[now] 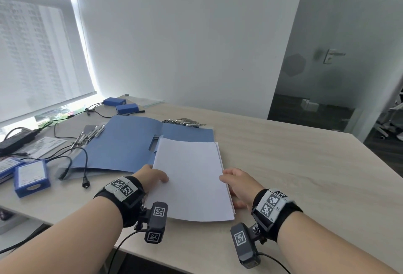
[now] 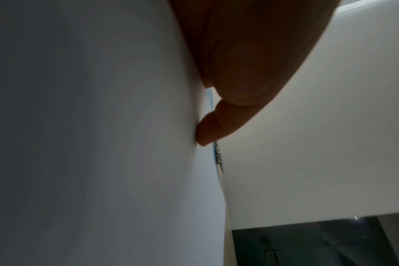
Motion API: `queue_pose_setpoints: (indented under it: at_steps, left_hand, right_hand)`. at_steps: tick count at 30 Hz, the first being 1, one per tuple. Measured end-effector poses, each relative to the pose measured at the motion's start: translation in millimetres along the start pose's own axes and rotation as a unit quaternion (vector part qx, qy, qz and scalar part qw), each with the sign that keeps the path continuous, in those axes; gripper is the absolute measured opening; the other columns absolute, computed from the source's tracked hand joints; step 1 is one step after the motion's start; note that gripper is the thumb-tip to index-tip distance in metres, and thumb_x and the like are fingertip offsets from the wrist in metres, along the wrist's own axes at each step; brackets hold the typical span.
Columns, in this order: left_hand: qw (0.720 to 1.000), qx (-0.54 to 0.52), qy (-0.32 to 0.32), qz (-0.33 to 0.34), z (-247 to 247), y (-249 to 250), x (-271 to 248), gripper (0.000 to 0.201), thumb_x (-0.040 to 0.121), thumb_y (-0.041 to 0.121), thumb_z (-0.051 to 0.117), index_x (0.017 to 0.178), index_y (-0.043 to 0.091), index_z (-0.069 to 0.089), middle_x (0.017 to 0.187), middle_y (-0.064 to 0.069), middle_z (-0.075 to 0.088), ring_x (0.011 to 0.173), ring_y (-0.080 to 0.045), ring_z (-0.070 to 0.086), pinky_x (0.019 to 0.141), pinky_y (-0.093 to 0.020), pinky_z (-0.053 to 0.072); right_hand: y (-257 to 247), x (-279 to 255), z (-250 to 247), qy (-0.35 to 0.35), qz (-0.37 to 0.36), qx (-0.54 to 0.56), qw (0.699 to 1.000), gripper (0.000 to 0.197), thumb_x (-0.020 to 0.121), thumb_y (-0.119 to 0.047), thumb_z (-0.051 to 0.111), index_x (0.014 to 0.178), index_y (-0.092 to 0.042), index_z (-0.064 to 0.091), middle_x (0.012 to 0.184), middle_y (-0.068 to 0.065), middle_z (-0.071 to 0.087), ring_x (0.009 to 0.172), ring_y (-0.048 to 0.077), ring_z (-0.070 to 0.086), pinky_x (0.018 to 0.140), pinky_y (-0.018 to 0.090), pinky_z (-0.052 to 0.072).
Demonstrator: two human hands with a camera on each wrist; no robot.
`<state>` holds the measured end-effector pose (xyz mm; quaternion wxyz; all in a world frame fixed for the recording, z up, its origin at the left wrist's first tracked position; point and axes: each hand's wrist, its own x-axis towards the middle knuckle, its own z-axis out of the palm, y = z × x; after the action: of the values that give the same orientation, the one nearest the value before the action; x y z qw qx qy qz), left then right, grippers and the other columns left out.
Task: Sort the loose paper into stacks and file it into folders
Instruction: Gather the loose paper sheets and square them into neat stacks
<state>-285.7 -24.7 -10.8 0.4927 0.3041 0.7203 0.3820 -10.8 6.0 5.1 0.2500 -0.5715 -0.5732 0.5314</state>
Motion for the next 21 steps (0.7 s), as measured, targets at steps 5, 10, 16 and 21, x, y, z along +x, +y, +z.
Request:
queue_pose_setpoints:
  at_steps: [5, 10, 16, 21]
  left_hand:
    - [0.999, -0.037, -0.011, -0.024, 4.9, -0.4, -17.4, 0.026, 0.086, 0.002, 0.067, 0.109, -0.009, 0.062, 0.103, -0.034, 0.071, 0.093, -0.052, 0.07, 0.089, -0.071, 0.05]
    - [0.992, -0.1, -0.042, 0.066, 31.1, 19.6, -41.6, 0.031, 0.089, -0.008, 0.059, 0.116, 0.005, 0.059, 0.11, -0.03, 0.07, 0.097, -0.053, 0.069, 0.086, -0.07, 0.053]
    - [0.959, -0.077, -0.132, 0.24, 88.5, 58.4, -94.4, 0.051, 0.067, 0.005, 0.068, 0.115, 0.022, 0.065, 0.102, -0.013, 0.077, 0.09, -0.04, 0.074, 0.083, -0.056, 0.06]
    - [0.91, -0.05, -0.223, 0.347, 141.9, 82.1, -123.0, 0.058, 0.071, 0.008, 0.069, 0.126, 0.028, 0.065, 0.111, -0.006, 0.076, 0.095, -0.031, 0.075, 0.084, -0.047, 0.061]
  right_hand:
    - [3.9, -3.4, -6.4, -0.014, 0.018, 0.05, 0.998, 0.025, 0.098, -0.024, 0.059, 0.122, -0.02, 0.057, 0.12, 0.007, 0.067, 0.098, 0.019, 0.068, 0.072, 0.034, 0.062]
    - [10.7, -11.2, -28.9, -0.005, 0.032, 0.074, 0.997, 0.018, 0.1, -0.02, 0.057, 0.117, -0.018, 0.055, 0.109, 0.004, 0.067, 0.084, 0.018, 0.068, 0.056, 0.03, 0.058]
    - [30.6, -34.0, -71.0, 0.013, 0.055, 0.133, 0.99, 0.023, 0.101, -0.025, 0.057, 0.122, -0.017, 0.055, 0.092, 0.004, 0.069, 0.066, 0.017, 0.069, 0.064, 0.035, 0.058]
    - [45.7, -56.6, -117.2, 0.032, 0.075, 0.263, 0.961, 0.051, 0.092, -0.056, 0.062, 0.114, -0.012, 0.074, 0.1, 0.009, 0.074, 0.08, 0.028, 0.072, 0.071, 0.035, 0.058]
